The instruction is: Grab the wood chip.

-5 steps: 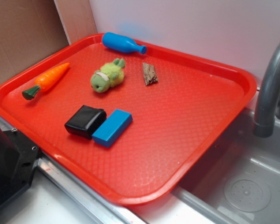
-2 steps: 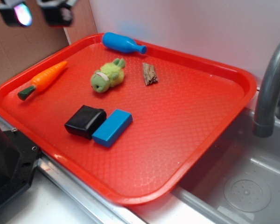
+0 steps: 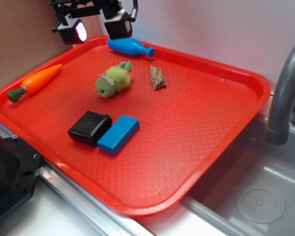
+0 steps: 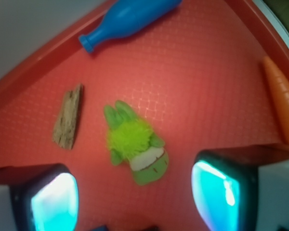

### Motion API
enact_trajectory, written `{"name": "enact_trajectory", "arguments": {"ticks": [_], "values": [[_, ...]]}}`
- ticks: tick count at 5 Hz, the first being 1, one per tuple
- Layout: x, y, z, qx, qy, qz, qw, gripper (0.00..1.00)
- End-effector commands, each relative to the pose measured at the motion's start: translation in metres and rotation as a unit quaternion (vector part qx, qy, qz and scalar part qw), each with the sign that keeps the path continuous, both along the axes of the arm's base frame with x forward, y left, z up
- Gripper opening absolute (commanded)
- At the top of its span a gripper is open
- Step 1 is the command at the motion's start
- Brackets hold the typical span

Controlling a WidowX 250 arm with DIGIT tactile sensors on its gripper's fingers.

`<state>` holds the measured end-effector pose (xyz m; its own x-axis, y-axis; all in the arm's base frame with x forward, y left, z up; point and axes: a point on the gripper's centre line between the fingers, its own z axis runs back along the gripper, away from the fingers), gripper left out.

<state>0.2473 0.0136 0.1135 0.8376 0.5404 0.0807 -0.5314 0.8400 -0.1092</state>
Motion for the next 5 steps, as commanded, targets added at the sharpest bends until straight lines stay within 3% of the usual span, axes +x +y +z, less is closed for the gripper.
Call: {"name": "enact_trajectory", "arguments": {"ticks": [1, 3, 5], "values": [[0.012, 0.0, -0.025, -0.005, 0.001, 0.006, 1.0, 1.0], [0.066, -0.042, -0.057, 0.029, -0.021, -0.005, 0.999, 1.0], [0.083, -0.052, -0.046, 0.052, -0.034, -0.044, 0.997, 1.0]]}}
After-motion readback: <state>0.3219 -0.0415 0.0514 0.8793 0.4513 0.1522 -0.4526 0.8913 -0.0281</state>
